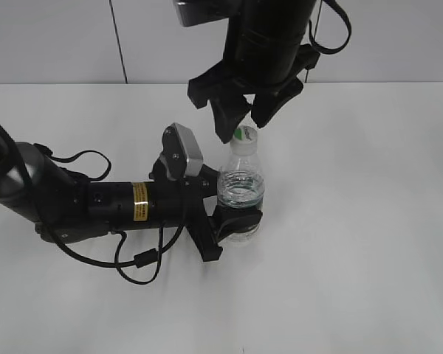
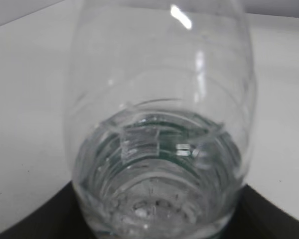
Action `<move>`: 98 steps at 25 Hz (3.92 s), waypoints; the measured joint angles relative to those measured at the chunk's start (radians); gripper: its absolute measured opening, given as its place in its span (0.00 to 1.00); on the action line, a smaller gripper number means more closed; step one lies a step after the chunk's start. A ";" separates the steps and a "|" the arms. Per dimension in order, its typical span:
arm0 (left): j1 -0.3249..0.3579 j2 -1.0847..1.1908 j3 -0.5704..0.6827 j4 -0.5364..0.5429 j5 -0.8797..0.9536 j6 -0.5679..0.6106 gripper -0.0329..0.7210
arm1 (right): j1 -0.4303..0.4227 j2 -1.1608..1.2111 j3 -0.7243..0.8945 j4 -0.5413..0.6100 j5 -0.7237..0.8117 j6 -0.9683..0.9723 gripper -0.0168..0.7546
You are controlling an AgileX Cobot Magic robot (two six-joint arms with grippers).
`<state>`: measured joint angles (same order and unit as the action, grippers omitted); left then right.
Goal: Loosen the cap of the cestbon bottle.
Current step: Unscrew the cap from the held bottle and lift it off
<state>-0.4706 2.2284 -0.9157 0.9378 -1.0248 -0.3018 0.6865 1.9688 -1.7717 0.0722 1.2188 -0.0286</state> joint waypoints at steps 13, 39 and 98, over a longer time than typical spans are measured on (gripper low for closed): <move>0.000 0.000 0.000 -0.002 0.002 0.000 0.59 | 0.000 0.000 0.003 -0.008 0.000 0.003 0.52; -0.001 -0.001 -0.001 -0.007 0.005 0.000 0.59 | 0.000 0.000 0.034 0.000 0.001 -0.099 0.41; -0.002 -0.001 -0.003 -0.009 0.009 -0.012 0.59 | 0.000 -0.049 0.023 -0.012 0.000 0.090 0.73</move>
<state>-0.4723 2.2275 -0.9189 0.9285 -1.0161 -0.3140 0.6865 1.9201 -1.7484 0.0600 1.2190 0.0611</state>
